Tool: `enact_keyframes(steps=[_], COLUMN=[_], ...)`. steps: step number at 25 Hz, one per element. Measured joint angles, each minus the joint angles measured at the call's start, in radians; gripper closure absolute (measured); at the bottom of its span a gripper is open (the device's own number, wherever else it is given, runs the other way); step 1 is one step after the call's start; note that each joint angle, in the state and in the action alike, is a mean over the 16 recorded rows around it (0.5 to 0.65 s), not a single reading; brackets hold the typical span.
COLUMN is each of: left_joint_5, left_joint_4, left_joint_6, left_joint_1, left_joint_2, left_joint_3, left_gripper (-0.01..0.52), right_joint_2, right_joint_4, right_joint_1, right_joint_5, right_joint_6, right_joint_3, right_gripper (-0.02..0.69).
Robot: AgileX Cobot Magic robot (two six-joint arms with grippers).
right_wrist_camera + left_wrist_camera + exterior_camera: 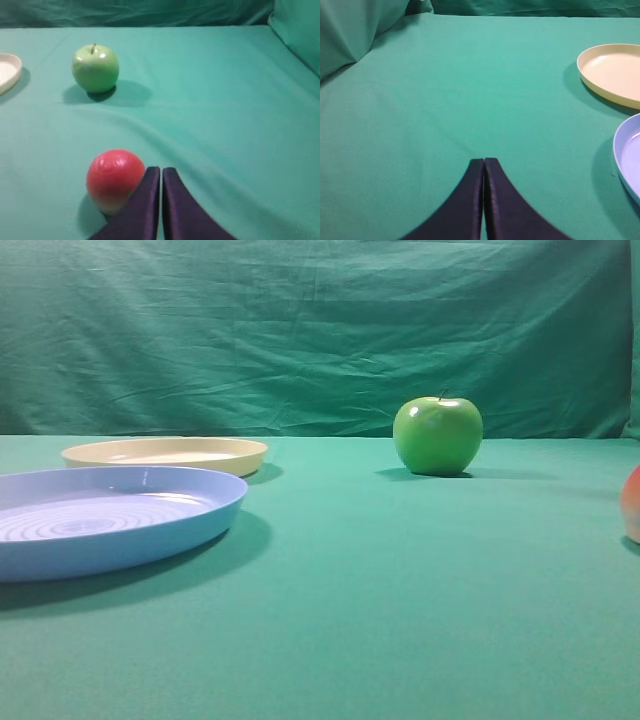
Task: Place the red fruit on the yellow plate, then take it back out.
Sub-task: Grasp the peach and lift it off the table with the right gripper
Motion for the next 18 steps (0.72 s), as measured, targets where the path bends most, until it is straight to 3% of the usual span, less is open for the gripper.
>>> enact_keyframes(steps=[8, 18], left_joint_5=[0.0, 0.0], left_joint_4=[0.0, 0.0], left_joint_6=[0.0, 0.0], left_joint_1=[0.0, 0.0], left_joint_2=[0.0, 0.0], left_joint_3=[0.0, 0.0], left_gripper=[0.514, 0.514], right_joint_2=[0.138, 0.533], right_joint_4=[0.015, 0.012], right_joint_1=[0.0, 0.051], right_joint_5=[0.228, 0.478], right_joint_6=[-0.031, -0.079], right_joint_3=[-0.236, -0.42], right_gripper=[0.665, 0.665])
